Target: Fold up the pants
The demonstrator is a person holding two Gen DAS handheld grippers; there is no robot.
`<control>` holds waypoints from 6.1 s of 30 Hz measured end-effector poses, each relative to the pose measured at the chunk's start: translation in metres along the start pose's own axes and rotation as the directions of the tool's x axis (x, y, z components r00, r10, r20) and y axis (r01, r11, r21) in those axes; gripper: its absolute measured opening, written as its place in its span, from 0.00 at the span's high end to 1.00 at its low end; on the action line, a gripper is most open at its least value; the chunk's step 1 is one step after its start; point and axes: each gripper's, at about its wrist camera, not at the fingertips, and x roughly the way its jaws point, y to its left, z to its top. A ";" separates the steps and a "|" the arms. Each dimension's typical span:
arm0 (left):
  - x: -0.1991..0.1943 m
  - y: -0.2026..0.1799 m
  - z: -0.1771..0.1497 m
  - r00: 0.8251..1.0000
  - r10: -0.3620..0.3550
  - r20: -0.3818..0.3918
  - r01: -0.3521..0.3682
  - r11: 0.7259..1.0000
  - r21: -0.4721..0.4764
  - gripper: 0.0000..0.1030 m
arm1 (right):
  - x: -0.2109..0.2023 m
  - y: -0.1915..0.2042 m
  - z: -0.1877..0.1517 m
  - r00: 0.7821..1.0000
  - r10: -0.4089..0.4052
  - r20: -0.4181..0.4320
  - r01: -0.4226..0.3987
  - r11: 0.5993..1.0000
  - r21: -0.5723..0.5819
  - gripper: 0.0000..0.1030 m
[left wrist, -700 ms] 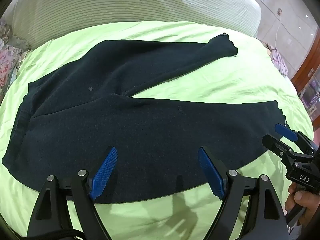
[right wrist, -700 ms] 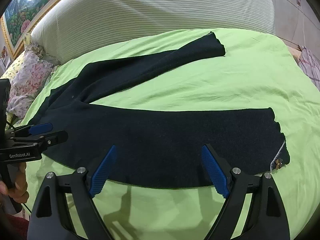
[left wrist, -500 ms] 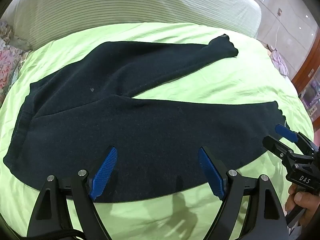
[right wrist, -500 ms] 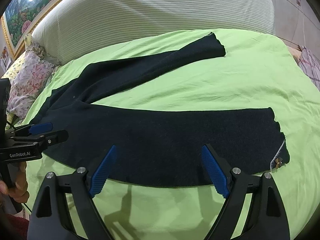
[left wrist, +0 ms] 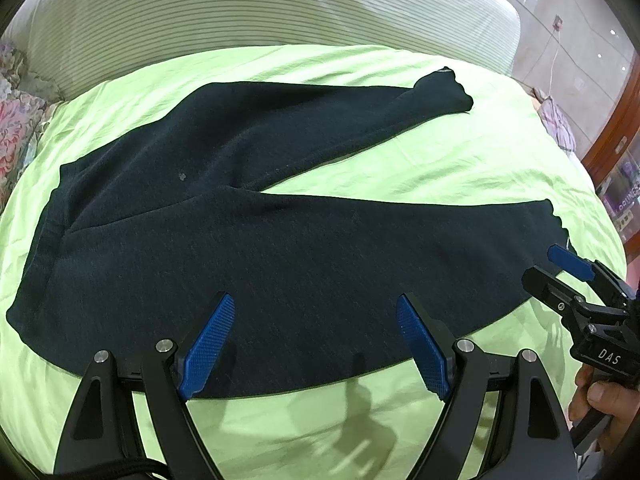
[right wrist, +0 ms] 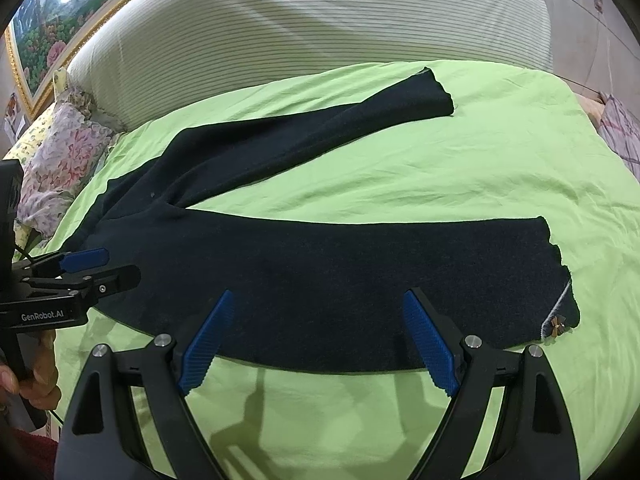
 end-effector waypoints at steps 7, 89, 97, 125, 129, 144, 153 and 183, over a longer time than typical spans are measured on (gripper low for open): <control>0.000 0.000 0.001 1.000 0.013 0.013 -0.013 1.000 0.007 0.19 | 0.001 0.003 0.001 1.000 0.000 0.000 0.000 1.000 -0.001 0.16; 0.225 -0.001 0.270 0.954 -0.095 -0.285 0.157 0.966 0.205 0.90 | 0.162 -0.170 0.274 0.994 0.083 -0.071 -0.071 0.985 0.157 0.91; 0.161 -0.001 0.247 0.950 -0.219 -0.223 0.260 0.949 0.178 0.95 | 0.103 -0.182 0.248 0.987 0.162 0.009 -0.162 0.980 0.117 0.91; 0.048 -0.042 0.089 0.906 -0.346 -0.244 0.403 0.882 0.246 0.95 | -0.012 -0.187 0.068 0.991 0.117 0.069 -0.129 0.969 0.209 0.92; 0.055 -0.038 0.080 0.899 -0.347 -0.269 0.409 0.885 0.225 0.95 | -0.016 -0.186 0.051 0.995 0.097 0.035 -0.102 0.973 0.207 0.92; 0.072 -0.046 0.050 0.890 -0.335 -0.308 0.414 0.877 0.243 0.95 | -0.013 -0.188 0.016 0.998 0.027 -0.057 -0.014 0.977 0.213 0.93; 0.088 -0.042 0.041 0.863 -0.342 -0.371 0.431 0.882 0.190 0.85 | -0.020 -0.190 0.005 0.990 -0.054 -0.130 0.087 0.960 0.266 0.59; 0.066 0.099 0.146 0.951 -0.093 -0.293 -0.051 0.891 -0.451 0.32 | 0.060 0.025 0.064 0.906 0.393 -0.155 -0.384 0.919 0.083 0.47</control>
